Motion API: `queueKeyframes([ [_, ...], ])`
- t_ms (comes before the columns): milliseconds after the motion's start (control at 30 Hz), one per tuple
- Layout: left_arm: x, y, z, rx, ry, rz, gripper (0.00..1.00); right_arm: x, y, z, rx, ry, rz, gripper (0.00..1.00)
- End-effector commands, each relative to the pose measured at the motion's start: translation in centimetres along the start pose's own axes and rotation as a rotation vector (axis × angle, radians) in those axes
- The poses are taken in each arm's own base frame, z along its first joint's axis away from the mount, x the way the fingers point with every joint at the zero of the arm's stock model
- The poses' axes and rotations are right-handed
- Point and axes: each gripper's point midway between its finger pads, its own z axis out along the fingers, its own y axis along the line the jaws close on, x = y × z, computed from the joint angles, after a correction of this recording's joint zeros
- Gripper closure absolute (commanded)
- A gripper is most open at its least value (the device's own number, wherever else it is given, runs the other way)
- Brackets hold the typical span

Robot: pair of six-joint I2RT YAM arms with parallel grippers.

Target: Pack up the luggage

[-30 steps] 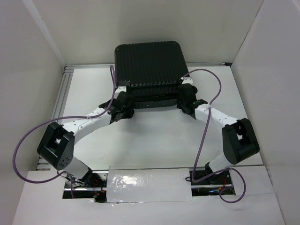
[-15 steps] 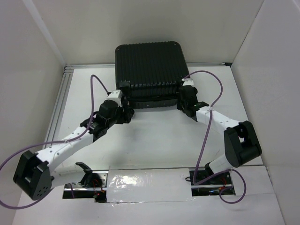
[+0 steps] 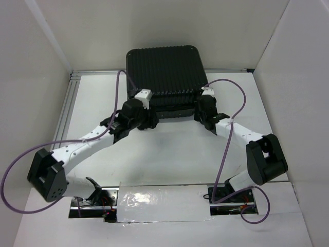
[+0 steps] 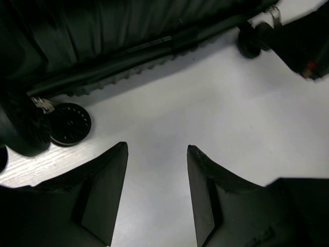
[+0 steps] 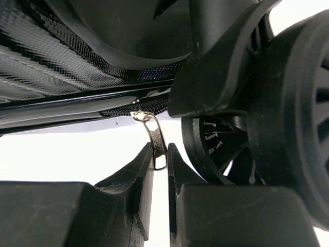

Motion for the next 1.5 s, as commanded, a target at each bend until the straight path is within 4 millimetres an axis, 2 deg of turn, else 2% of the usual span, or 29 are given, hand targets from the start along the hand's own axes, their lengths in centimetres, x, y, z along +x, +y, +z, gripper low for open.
queueKeyframes([
  [0,-2.0,2.4,1.1,-0.233,-0.003,-0.059,0.38,-1.1,-0.5,-1.6,0.017,-0.041,0.026,1.00],
  [67,-1.4,4.2,1.4,-0.349,0.028,-0.079,0.40,-1.1,-0.5,-1.6,0.017,-0.041,0.026,1.00],
  [100,-2.0,4.4,1.5,-0.376,0.022,-0.091,0.41,-1.2,-0.6,-1.8,0.017,-0.041,0.026,1.00],
  [233,-0.3,6.8,2.1,-0.511,0.046,-0.105,0.42,-1.5,-0.9,-2.0,0.033,-0.056,0.029,1.00],
  [300,-0.4,6.9,2.1,-0.523,0.037,-0.115,0.42,-1.5,-0.9,-2.0,0.033,-0.056,0.029,1.00],
  [333,0.8,7.8,2.2,-0.558,0.057,-0.100,0.42,-1.5,-0.9,-2.0,0.033,-0.056,0.029,1.00],
  [500,2.1,9.5,1.9,-0.625,0.054,-0.079,0.41,-1.3,-0.9,-1.8,0.036,-0.048,0.026,1.00],
  [533,2.9,10.0,1.9,-0.637,0.063,-0.063,0.39,-1.3,-0.9,-1.8,0.036,-0.048,0.026,1.00],
  [633,2.8,11.0,2.1,-0.647,0.030,-0.073,0.38,-1.4,-0.7,-1.6,0.027,-0.045,0.026,1.00],
  [733,2.2,10.5,2.7,-0.578,-0.002,-0.048,0.38,-1.8,-0.5,-1.7,0.024,-0.053,0.029,1.00],
  [800,3.2,9.9,2.5,-0.496,-0.016,-0.037,0.35,-1.5,-0.6,-1.5,0.027,-0.045,0.017,1.00],
  [833,2.0,8.9,2.9,-0.431,-0.086,-0.046,0.35,-1.5,-0.6,-1.5,0.027,-0.045,0.017,1.00],
  [867,3.8,9.4,2.6,-0.408,-0.075,-0.052,0.34,-1.5,-0.6,-1.5,0.027,-0.045,0.017,1.00],
  [900,3.0,8.3,1.9,-0.318,-0.115,-0.063,0.34,-1.3,-0.7,-1.5,0.030,-0.036,0.014,1.00],
  [933,2.9,7.7,1.6,-0.271,-0.143,-0.062,0.34,-1.3,-0.7,-1.5,0.030,-0.036,0.014,1.00],
  [967,1.8,7.4,1.4,-0.233,-0.203,-0.067,0.33,-1.3,-0.7,-1.5,0.030,-0.036,0.014,1.00],
  [1000,2.9,7.6,1.1,-0.209,-0.194,-0.070,0.33,-1.3,-0.7,-1.5,0.030,-0.036,0.005,1.00],
  [1033,2.2,7.4,0.4,-0.184,-0.229,-0.067,0.33,-1.3,-0.7,-1.5,0.030,-0.036,0.005,1.00],
  [1133,2.2,7.7,-0.5,-0.121,-0.277,-0.112,0.33,-1.1,-0.7,-1.3,0.033,-0.028,0.002,1.00],
  [1167,1.3,8.5,-1.3,-0.119,-0.316,-0.142,0.33,-0.7,-0.6,-1.1,0.027,-0.017,-0.001,1.00],
  [1200,2.1,9.1,-1.5,-0.114,-0.314,-0.166,0.33,-0.7,-0.6,-1.1,0.027,-0.017,-0.001,1.00],
  [1233,1.9,9.1,-1.8,-0.088,-0.328,-0.186,0.34,-0.7,-0.6,-1.1,0.027,-0.017,-0.001,1.00],
  [1267,1.8,10.2,-2.1,-0.107,-0.338,-0.226,0.34,-0.7,-0.6,-1.1,0.027,-0.017,-0.001,1.00],
  [1333,1.9,10.9,-2.5,-0.096,-0.339,-0.265,0.34,-0.9,-0.5,-1.1,0.024,-0.025,0.002,1.00],
  [1367,1.7,12.3,-2.7,-0.115,-0.352,-0.317,0.34,-0.9,-0.5,-1.1,0.024,-0.025,0.002,1.00],
  [1400,1.8,12.7,-3.0,-0.109,-0.357,-0.346,0.34,-1.4,-0.4,-1.1,0.022,-0.033,0.004,1.00],
  [1467,0.8,12.3,-3.4,-0.024,-0.381,-0.401,0.34,-1.3,-0.3,-1.1,0.013,-0.031,0.004,1.00],
])
